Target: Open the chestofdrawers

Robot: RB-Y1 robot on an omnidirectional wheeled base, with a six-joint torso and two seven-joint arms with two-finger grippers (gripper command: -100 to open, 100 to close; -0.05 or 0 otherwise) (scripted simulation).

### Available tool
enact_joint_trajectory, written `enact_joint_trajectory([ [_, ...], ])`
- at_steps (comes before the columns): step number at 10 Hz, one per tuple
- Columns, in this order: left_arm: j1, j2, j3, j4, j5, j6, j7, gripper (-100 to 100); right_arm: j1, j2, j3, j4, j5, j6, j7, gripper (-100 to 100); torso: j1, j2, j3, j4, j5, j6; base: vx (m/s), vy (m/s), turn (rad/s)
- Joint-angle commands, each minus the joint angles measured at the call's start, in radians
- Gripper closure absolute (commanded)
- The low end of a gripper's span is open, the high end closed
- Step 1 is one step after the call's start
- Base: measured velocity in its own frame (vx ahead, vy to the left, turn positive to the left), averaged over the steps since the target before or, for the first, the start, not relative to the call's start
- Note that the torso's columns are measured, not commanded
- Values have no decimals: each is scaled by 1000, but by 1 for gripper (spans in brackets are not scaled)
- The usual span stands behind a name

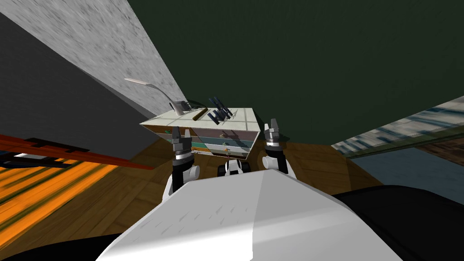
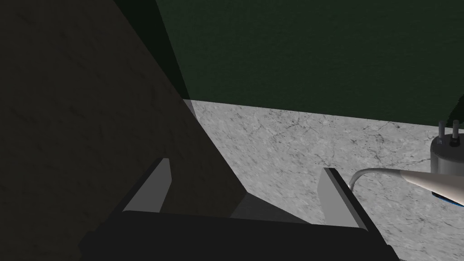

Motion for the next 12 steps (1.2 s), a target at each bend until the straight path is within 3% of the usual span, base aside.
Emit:
enact_joint_trajectory([
  [1,-16,35,-3,51,-7,3,-7,-100,0,0,0,0,0,0,0,0,0,1,-1,1,0,0,7,-38,-12],
  [6,-38,61,-9,152,-20,8,-20,-100,0,0,0,0,0,0,0,0,0,1,-1,1,0,0,9,-43,-15],
  [12,-66,47,-16,282,-37,14,-36,-100,0,0,0,0,0,0,0,0,1,1,-1,1,0,0,8,-46,-15],
])
